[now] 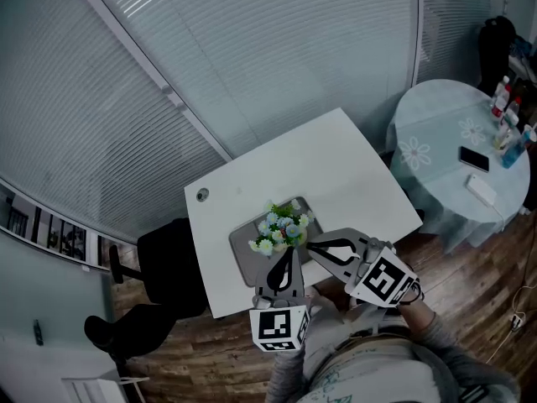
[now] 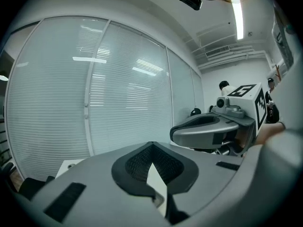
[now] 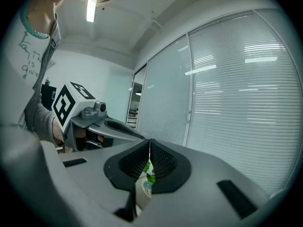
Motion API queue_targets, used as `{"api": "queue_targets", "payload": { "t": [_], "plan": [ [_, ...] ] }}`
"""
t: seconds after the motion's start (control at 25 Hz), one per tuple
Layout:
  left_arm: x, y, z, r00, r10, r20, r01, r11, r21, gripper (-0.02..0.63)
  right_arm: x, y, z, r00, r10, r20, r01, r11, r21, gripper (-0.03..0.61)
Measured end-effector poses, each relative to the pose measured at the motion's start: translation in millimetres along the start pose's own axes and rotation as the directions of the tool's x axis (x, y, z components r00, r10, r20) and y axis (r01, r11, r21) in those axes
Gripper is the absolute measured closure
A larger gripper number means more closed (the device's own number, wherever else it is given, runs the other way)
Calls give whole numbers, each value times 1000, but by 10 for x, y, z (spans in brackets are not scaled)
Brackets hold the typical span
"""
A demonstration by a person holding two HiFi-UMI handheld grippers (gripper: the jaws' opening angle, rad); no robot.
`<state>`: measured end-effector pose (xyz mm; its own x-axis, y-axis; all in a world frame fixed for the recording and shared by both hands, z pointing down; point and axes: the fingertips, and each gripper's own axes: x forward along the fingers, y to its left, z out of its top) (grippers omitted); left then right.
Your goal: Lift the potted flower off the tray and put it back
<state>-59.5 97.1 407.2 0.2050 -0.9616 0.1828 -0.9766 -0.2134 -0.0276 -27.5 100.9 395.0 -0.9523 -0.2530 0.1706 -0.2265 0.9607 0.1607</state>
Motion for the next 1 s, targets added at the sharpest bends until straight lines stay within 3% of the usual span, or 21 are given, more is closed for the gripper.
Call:
{"api": "queue_targets", "payload": {
  "t": [1.0],
  "plan": [
    [27, -223, -125, 999, -36, -27, 37, 999, 23, 604, -163, 68, -139, 998, -12, -54, 11, 1000, -13, 560]
  ]
}}
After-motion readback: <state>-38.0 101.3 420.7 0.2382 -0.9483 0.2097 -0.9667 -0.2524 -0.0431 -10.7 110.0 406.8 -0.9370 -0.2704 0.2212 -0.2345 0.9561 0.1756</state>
